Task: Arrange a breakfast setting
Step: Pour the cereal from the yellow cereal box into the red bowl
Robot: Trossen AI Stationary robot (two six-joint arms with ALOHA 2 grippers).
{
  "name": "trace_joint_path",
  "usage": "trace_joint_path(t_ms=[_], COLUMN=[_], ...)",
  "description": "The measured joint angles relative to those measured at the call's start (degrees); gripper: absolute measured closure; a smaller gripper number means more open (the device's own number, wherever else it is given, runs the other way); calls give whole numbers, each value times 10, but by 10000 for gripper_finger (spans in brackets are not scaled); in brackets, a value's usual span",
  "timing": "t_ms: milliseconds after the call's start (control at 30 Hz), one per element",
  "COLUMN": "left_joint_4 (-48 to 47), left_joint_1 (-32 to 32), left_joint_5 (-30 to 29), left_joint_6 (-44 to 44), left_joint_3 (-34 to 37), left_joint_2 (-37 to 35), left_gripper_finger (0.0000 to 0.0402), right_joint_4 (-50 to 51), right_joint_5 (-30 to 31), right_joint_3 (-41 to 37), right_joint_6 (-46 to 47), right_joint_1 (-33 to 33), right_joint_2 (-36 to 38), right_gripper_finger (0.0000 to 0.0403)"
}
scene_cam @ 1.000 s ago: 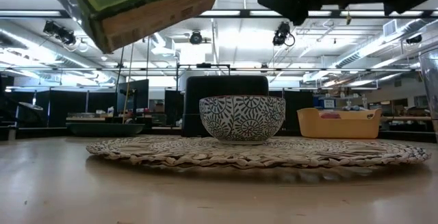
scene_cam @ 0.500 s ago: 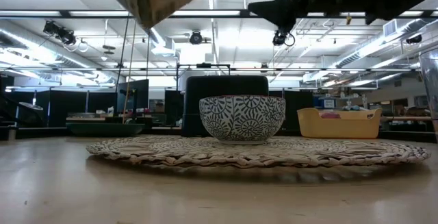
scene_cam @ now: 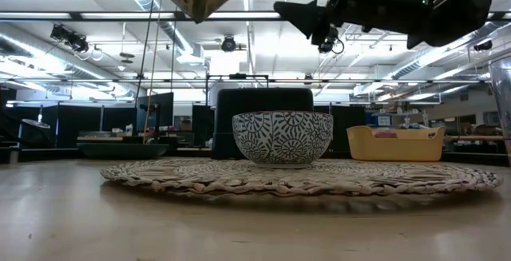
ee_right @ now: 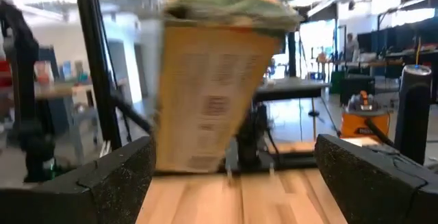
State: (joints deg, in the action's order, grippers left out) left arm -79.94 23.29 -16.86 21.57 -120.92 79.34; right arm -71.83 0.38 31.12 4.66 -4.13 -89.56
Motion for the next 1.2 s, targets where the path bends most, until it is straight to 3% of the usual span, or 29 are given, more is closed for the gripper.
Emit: trace_joint_path(t_ms=[433, 800, 967, 1200], left_joint_4=[25, 21, 28, 80], left_joint_1=[-10, -11, -11, -26], left_joint_5=[1, -11, -17, -32], left_joint_6=[-42, -44, -59, -116], left_joint_3=[-2, 1, 1, 1], left_joint_2=[-2, -8, -6, -6], left_gripper_finger=[400, 400, 400, 400], right_joint_4=[-20, -74, -100, -72], right_joint_5=[-4, -113, -75, -75], right_joint_3=[81, 84, 86, 119], right_joint_6=[47, 77, 66, 43], right_joint_1=[-1, -2, -3, -5], right_joint_2=[-55, -48, -48, -50], right_gripper_finger=[4, 4, 4, 15])
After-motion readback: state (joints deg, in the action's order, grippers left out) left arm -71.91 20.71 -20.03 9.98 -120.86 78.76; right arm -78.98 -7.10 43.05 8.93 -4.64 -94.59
